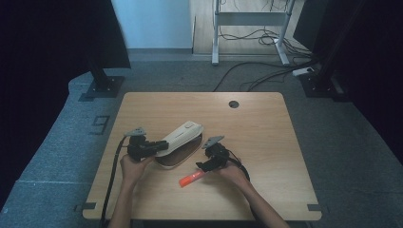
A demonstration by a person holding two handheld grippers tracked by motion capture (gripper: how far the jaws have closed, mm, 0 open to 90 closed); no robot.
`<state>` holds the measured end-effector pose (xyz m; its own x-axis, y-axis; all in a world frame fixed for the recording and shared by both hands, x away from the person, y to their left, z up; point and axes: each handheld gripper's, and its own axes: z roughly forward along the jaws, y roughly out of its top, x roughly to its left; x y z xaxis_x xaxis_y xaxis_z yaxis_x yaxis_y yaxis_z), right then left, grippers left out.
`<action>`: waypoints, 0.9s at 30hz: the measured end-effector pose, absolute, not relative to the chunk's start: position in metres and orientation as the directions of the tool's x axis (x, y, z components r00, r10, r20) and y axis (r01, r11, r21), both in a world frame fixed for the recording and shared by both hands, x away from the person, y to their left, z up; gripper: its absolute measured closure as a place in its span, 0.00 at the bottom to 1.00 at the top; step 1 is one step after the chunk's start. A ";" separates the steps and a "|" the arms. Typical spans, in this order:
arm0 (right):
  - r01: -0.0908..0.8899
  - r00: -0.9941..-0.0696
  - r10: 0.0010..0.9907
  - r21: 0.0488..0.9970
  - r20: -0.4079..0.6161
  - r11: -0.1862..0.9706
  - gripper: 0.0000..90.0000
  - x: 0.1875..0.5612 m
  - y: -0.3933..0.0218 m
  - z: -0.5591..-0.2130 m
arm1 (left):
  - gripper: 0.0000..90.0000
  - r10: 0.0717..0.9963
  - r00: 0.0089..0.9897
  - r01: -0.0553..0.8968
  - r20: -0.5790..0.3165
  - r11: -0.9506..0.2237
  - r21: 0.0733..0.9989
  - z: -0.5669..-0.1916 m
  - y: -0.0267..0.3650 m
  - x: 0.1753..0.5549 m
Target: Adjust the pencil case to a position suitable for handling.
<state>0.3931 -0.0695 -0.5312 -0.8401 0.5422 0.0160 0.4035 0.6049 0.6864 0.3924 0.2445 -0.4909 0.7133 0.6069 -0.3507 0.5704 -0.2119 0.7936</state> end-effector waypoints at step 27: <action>0.333 -0.919 0.386 0.674 0.077 0.660 0.24 0.362 -0.065 -0.535 | 0.86 0.605 0.717 0.566 -0.345 -0.217 0.796 -0.491 0.244 0.392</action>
<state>0.3617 -0.0651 -0.5355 -0.9195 0.3856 0.0768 0.3330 0.6598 0.6736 0.3924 0.2444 -0.4911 0.7173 0.6054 -0.3448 0.5656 -0.2171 0.7956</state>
